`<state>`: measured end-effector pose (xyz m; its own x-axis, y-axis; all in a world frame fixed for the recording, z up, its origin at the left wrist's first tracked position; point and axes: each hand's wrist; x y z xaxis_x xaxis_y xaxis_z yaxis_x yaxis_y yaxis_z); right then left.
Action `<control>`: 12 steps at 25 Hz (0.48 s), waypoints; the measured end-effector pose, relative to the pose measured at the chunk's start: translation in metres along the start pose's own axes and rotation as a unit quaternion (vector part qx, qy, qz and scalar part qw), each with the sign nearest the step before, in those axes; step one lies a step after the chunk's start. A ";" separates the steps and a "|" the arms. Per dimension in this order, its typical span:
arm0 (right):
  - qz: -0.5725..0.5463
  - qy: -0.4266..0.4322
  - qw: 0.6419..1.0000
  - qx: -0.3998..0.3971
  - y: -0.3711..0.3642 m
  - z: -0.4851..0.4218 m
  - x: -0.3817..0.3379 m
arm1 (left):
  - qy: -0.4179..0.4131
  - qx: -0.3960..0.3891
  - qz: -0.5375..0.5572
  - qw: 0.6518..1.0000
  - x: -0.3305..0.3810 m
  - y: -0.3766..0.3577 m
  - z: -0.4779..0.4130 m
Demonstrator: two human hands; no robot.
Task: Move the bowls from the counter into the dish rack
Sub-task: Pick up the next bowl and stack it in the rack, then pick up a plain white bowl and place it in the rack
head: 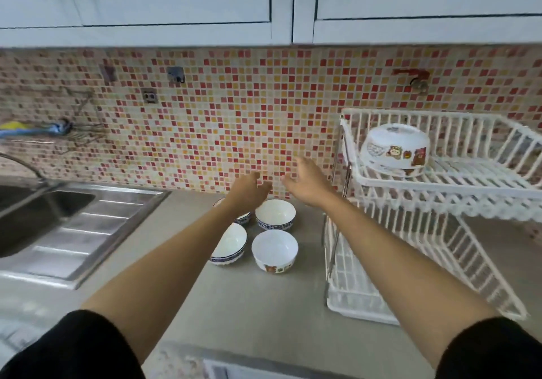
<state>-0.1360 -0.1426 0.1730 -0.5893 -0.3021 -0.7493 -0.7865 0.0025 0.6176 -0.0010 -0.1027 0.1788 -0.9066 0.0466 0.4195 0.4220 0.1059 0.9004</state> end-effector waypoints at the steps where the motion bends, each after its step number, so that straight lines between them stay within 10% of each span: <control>1: -0.006 -0.028 1.000 -0.001 -0.017 0.001 0.016 | 0.018 -0.020 -0.011 1.000 -0.014 -0.014 0.000; 12: 0.003 -0.286 0.958 0.012 -0.143 -0.007 0.184 | 0.213 -0.150 -0.034 0.965 -0.115 -0.208 -0.045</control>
<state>-0.1307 -0.2050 -0.0512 -0.5936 0.2693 -0.7584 -0.7825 0.0272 0.6221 0.0160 -0.1749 -0.0512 -0.8762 -0.3693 0.3096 0.4008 -0.2018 0.8937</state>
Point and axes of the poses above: each hand's wrist, its own z-axis away from the middle knuckle, its own y-axis out of the back of the hand, x = y × z, and after that the axes turned 13 degrees about -z, right-handed
